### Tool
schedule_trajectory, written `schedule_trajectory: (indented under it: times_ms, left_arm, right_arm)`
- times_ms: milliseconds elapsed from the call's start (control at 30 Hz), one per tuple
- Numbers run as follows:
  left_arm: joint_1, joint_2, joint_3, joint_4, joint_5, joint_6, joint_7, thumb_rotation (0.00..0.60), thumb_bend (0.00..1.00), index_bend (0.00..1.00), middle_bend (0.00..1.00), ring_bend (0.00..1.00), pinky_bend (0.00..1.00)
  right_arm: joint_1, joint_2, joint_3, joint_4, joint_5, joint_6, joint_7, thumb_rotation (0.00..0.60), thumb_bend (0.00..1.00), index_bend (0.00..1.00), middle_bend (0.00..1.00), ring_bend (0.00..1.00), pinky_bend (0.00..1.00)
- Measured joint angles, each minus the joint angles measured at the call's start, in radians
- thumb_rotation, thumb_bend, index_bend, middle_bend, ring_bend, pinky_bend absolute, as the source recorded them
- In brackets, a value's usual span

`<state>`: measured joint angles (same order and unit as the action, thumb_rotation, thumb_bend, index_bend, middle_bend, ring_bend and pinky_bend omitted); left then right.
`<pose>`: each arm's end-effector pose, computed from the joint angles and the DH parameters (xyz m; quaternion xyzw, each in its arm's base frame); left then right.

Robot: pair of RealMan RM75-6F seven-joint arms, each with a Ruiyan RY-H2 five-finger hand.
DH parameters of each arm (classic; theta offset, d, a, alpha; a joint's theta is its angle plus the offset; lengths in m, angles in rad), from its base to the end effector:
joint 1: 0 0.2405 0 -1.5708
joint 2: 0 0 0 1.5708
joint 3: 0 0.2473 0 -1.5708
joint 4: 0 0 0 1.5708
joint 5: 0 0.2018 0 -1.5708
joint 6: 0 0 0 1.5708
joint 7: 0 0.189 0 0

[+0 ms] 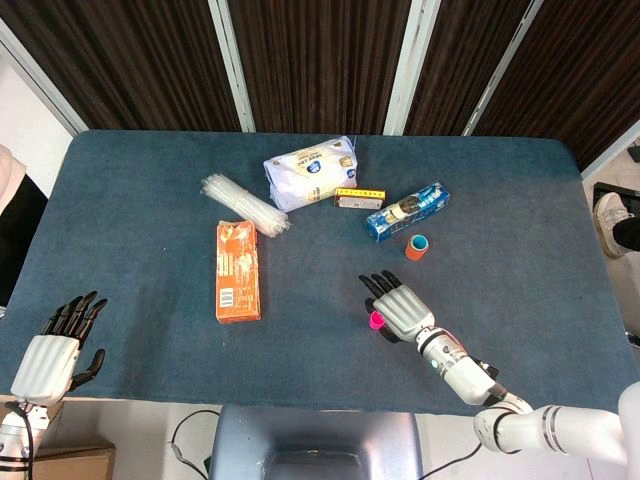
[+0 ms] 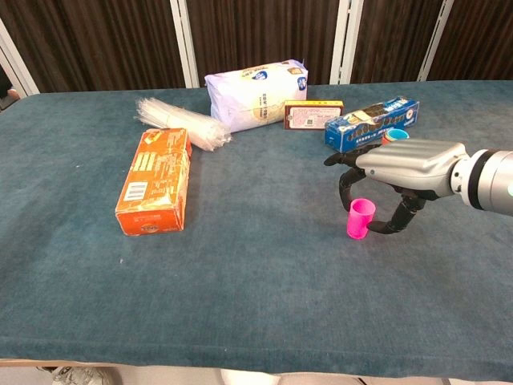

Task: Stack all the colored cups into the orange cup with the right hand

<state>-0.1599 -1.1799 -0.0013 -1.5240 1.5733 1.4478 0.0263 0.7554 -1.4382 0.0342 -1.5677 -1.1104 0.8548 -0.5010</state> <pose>-0.2895 0.2370 0.1310 -0.6552 -0.3552 -0.3804 0.5476 -0.1606 -0.3419 -0.0366 0.8318 -0.3145 0.2497 0.3832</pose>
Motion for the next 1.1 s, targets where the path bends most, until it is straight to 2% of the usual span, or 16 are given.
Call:
schedule_trajectory:
  times_ms: [500, 600, 733, 867, 967, 1100]
  left_arm:
    - [0.001, 0.002, 0.000, 0.000, 0.003, 0.004, -0.004, 0.600, 0.45, 0.00, 0.00, 0.00, 0.13]
    - [0.002, 0.002, 0.000, 0.000, 0.001, 0.003, -0.003, 0.600, 0.45, 0.00, 0.00, 0.00, 0.13]
    - [0.001, 0.000, -0.001, -0.001, 0.000, 0.002, 0.003, 0.600, 0.45, 0.00, 0.00, 0.00, 0.13]
    - [-0.001, -0.005, -0.001, -0.001, 0.000, -0.003, 0.012, 0.600, 0.45, 0.00, 0.00, 0.00, 0.13]
    - [-0.004, -0.008, -0.001, 0.000, -0.005, -0.013, 0.017, 0.600, 0.45, 0.00, 0.00, 0.00, 0.13]
    - [-0.007, -0.009, -0.002, 0.002, -0.011, -0.020, 0.019, 0.600, 0.45, 0.00, 0.00, 0.00, 0.13]
  right_arm:
    - [-0.007, 0.007, 0.020, -0.014, 0.000, 0.043, 0.011, 0.600, 0.46, 0.61, 0.06, 0.00, 0.00]
    - [-0.013, 0.025, 0.055, -0.027, -0.010, 0.086, 0.045, 0.600, 0.46, 0.61, 0.06, 0.00, 0.00]
    - [-0.009, 0.040, 0.134, -0.012, -0.001, 0.136, 0.068, 0.600, 0.46, 0.61, 0.06, 0.00, 0.00]
    - [0.024, 0.028, 0.212, 0.080, 0.087, 0.139, 0.057, 0.600, 0.46, 0.61, 0.06, 0.00, 0.00]
    - [0.053, 0.007, 0.240, 0.169, 0.171, 0.120, 0.036, 0.600, 0.46, 0.61, 0.06, 0.00, 0.00]
    - [0.081, -0.026, 0.252, 0.268, 0.252, 0.080, 0.012, 0.600, 0.46, 0.61, 0.06, 0.00, 0.00]
